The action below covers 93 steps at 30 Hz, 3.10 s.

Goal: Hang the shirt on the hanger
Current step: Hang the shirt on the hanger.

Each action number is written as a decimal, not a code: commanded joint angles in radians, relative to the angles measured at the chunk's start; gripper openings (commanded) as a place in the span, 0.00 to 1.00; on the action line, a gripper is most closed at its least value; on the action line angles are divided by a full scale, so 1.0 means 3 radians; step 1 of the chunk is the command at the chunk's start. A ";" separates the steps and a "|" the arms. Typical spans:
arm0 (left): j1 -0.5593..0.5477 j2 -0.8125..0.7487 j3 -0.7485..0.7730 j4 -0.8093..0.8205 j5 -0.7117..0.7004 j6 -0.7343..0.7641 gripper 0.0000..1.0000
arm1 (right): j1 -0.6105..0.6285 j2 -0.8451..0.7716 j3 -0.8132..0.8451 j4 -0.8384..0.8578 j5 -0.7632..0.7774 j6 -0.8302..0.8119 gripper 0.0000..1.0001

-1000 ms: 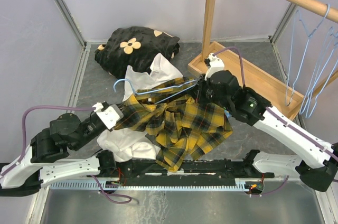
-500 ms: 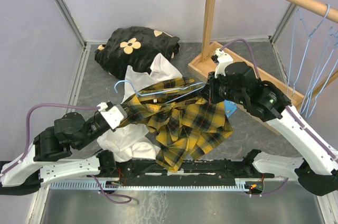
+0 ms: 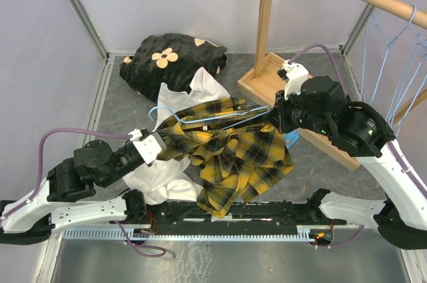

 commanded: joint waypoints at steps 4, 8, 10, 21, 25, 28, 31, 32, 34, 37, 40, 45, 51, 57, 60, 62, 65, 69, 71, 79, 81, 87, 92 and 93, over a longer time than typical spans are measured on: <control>0.0063 -0.0197 0.0114 -0.0380 -0.0684 0.0120 0.03 | -0.0210 -0.0318 0.0448 -0.0502 0.0927 -0.0474 0.00; 0.0061 -0.0130 0.0106 -0.0393 -0.0745 0.0155 0.03 | -0.0211 -0.0217 0.0792 -0.0643 0.0710 -0.0608 0.00; 0.0063 -0.0081 0.0122 -0.0376 -0.0777 0.0187 0.03 | -0.0207 -0.0110 0.1067 -0.0742 0.0658 -0.0646 0.00; 0.0061 0.0188 0.0258 -0.0248 -0.1063 0.0433 0.03 | -0.0211 0.0356 0.1969 -0.0910 0.0276 -0.0724 0.00; 0.0065 0.0222 0.0163 -0.0242 -0.1144 0.0439 0.03 | -0.0210 0.0307 0.1677 -0.0679 0.0004 -0.0642 0.00; 0.0061 0.0229 0.0088 -0.0124 -0.1244 0.0539 0.03 | -0.0211 0.0271 0.1334 -0.0417 -0.0349 -0.0531 0.00; 0.0063 0.0297 0.0076 -0.0008 -0.1388 0.0642 0.03 | -0.0208 0.0210 0.1070 -0.0136 -0.0620 -0.0378 0.00; 0.0063 0.0325 0.0077 0.0018 -0.1443 0.0650 0.03 | -0.0209 0.0206 0.1012 -0.0068 -0.0696 -0.0321 0.00; 0.0063 0.0376 0.0066 0.0060 -0.1518 0.0646 0.03 | -0.0211 0.0209 0.0884 0.0064 -0.0858 -0.0203 0.00; 0.0063 0.0448 0.0025 0.0086 -0.1653 0.0580 0.03 | -0.0211 0.0183 0.0602 0.0352 -0.1177 0.0027 0.00; 0.0061 0.0508 0.0002 0.0106 -0.1683 0.0512 0.03 | -0.0174 0.0159 0.0362 0.0645 -0.1358 0.0233 0.00; 0.0064 0.0608 -0.0034 0.0175 -0.1585 0.0492 0.03 | 0.0030 0.0215 0.0287 0.0837 -0.1296 0.0319 0.00; 0.0063 0.0701 -0.0073 0.0276 -0.1552 0.0503 0.03 | 0.0317 0.0407 0.0402 0.0732 -0.1002 0.0169 0.00; 0.0063 0.0565 -0.0152 0.0176 -0.1557 0.0386 0.03 | 0.0326 0.0254 0.0292 0.0389 -0.0116 -0.0094 0.00; 0.0063 0.0475 -0.0211 0.0128 -0.1585 0.0353 0.03 | 0.0326 0.0170 0.0198 0.0348 0.0144 -0.0193 0.00; 0.0063 0.0443 -0.0251 0.0115 -0.1614 0.0346 0.03 | 0.0326 0.0124 0.0182 0.0345 0.0207 -0.0242 0.00; 0.0062 0.0418 -0.0291 0.0114 -0.1661 0.0317 0.03 | 0.0326 0.0117 0.0256 0.0314 0.0276 -0.0294 0.00; 0.0061 0.0429 -0.0311 0.0117 -0.1703 0.0282 0.03 | 0.0326 0.0208 0.0399 0.0212 0.0219 -0.0323 0.00; 0.0062 0.0440 -0.0309 0.0103 -0.1705 0.0287 0.03 | 0.0326 0.0229 0.0420 0.0183 0.0235 -0.0325 0.00; 0.0059 0.0171 -0.0291 -0.0006 -0.1479 0.0343 0.03 | 0.0242 -0.0040 0.0244 -0.0047 0.1388 -0.0346 0.00; 0.0065 0.0067 -0.0292 -0.0062 -0.1355 0.0346 0.03 | 0.0151 -0.0129 0.0167 -0.0034 0.1349 -0.0361 0.00; 0.0063 -0.0045 -0.0320 -0.0238 -0.1318 0.0408 0.03 | 0.0024 -0.0175 0.0207 -0.0147 0.1438 -0.0486 0.00; 0.0063 -0.0095 -0.0349 -0.0241 -0.1293 0.0447 0.03 | -0.0014 -0.0164 0.0296 -0.0229 0.1428 -0.0688 0.00; 0.0061 -0.0098 -0.0354 -0.0242 -0.1273 0.0445 0.03 | -0.0013 -0.0156 0.0296 -0.0238 0.1372 -0.0737 0.00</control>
